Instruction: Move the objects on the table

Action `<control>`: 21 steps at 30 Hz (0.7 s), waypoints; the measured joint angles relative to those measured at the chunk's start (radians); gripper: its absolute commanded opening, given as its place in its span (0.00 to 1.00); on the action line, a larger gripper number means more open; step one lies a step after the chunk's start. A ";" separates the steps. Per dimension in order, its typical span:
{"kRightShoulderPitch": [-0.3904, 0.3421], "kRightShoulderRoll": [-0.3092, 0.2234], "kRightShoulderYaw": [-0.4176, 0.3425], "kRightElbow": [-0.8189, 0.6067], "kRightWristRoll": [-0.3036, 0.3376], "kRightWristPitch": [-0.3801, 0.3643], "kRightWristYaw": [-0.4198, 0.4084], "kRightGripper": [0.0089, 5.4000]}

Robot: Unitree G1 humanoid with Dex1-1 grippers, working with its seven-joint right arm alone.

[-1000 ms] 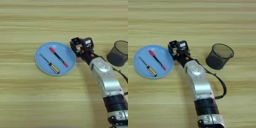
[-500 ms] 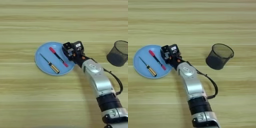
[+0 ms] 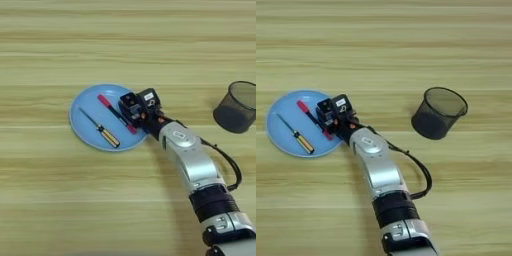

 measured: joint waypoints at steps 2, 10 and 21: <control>0.000 0.000 0.002 0.002 -0.001 -0.001 0.003 0.46; 0.000 -0.001 0.008 0.004 -0.009 -0.005 0.017 0.65; 0.004 -0.001 0.009 -0.026 -0.016 -0.004 0.017 0.90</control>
